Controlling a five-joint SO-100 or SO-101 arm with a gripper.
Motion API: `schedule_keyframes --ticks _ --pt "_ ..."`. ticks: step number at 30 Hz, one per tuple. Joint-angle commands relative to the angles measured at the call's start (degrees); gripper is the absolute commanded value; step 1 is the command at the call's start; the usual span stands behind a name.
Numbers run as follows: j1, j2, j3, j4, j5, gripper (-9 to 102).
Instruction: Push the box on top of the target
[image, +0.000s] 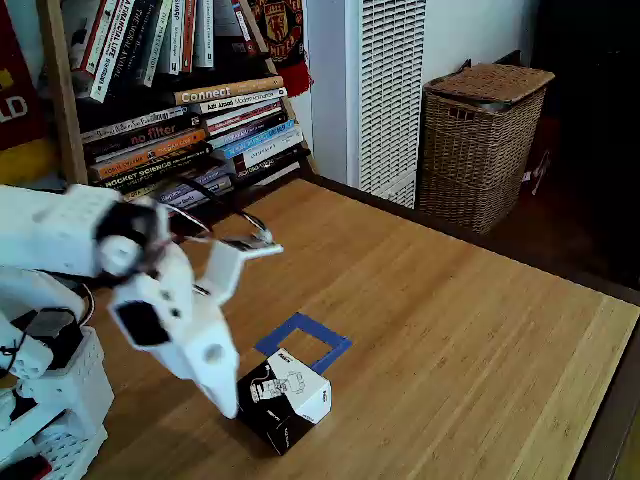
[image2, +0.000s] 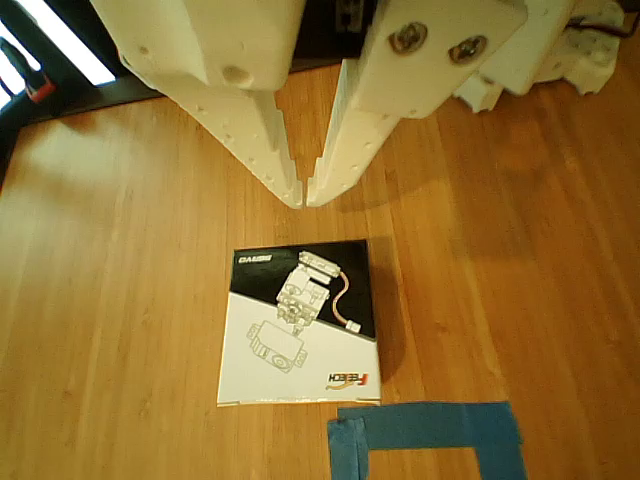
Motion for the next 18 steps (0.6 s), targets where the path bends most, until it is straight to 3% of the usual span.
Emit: schedule_keyframes --ticks 1,18 --pt "-0.9 -3.3 -2.7 -2.6 -0.9 0" --pt "1.1 -16.0 -6.6 -10.2 -0.7 0"
